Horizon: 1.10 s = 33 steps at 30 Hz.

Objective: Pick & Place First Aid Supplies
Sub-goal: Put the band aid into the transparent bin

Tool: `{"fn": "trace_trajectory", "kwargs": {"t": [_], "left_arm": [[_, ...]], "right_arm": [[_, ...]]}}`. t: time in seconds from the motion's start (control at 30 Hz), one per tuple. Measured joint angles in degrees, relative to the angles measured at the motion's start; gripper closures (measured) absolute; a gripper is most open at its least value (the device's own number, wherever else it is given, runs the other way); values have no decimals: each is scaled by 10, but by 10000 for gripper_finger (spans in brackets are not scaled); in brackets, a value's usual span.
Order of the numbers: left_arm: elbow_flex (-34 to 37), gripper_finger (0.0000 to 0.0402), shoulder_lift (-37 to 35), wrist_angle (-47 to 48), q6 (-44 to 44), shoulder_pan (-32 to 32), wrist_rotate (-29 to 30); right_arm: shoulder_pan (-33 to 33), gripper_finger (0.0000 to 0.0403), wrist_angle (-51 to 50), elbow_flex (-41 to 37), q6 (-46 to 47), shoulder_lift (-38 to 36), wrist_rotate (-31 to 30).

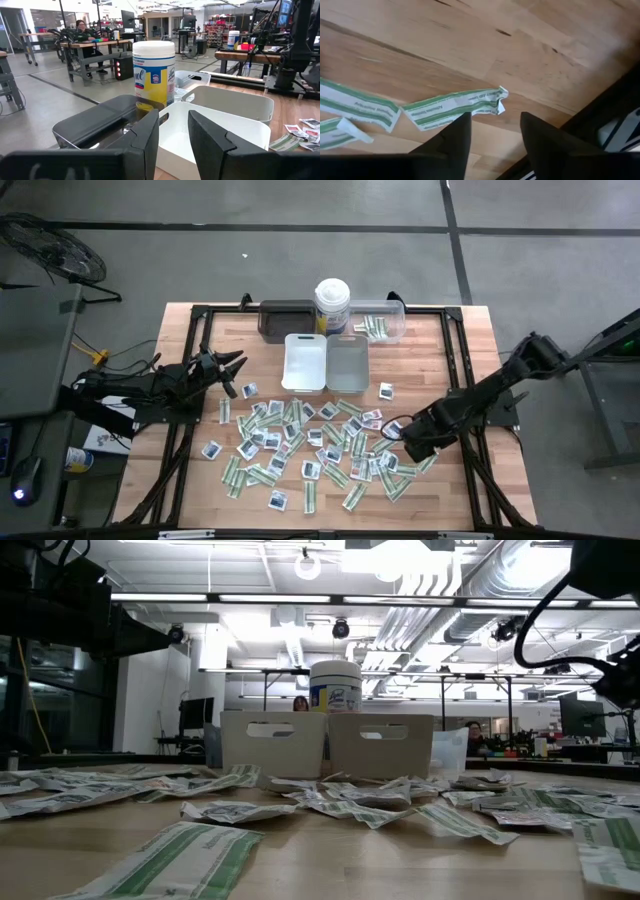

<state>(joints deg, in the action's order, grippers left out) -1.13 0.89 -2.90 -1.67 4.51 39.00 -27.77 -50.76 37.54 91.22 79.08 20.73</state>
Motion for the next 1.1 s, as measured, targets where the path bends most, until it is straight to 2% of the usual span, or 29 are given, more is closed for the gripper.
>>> {"fn": "trace_trajectory", "kwargs": {"t": [0.17,0.33,0.47,0.73,0.93,1.1], "left_arm": [[0,300,0,0,0,0,0],[0,300,0,0,0,0,0],[0,300,0,0,0,0,0],[0,300,0,0,0,0,0],[0,300,0,0,0,0,0],[0,300,0,0,0,0,0]], "right_arm": [[0,187,3,0,3,15,-4],[0,178,4,0,4,34,3],[0,187,21,-9,4,42,15],[4,209,159,-74,47,40,53],[18,225,168,-77,48,40,52],[23,262,170,-77,49,41,47]]}}
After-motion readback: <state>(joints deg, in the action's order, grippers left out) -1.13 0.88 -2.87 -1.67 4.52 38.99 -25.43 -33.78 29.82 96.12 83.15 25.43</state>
